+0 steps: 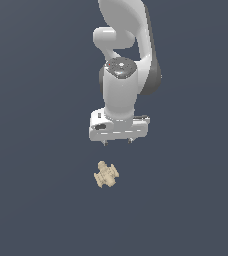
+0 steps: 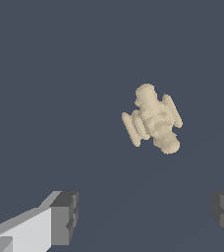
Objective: Pick up the object and move it to a goal position.
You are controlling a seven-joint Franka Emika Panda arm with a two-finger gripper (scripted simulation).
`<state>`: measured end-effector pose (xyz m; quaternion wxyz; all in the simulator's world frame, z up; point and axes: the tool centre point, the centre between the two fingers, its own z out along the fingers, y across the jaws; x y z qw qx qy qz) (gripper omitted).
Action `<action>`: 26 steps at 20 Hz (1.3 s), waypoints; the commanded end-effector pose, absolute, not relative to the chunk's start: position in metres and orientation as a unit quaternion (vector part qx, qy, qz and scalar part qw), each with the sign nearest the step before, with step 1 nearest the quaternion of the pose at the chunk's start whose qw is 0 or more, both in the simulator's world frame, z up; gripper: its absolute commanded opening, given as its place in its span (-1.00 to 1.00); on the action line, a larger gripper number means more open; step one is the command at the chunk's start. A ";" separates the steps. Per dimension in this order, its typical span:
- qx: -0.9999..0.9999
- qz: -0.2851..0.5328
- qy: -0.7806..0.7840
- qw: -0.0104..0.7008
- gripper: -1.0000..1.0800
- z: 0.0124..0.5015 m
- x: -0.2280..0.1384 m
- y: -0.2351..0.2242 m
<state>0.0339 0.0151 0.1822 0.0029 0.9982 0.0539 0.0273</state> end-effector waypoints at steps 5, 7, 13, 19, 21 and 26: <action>0.995 0.020 0.102 0.005 0.92 0.162 0.054 0.006; 0.992 0.018 0.122 0.006 0.92 0.153 0.061 0.002; 0.982 0.009 0.186 0.005 0.92 0.120 0.085 -0.013; 0.973 0.003 0.231 0.002 0.92 0.096 0.099 -0.025; 0.971 0.002 0.241 0.002 0.92 0.090 0.102 -0.028; 0.967 0.000 0.256 0.000 0.92 0.081 0.106 -0.033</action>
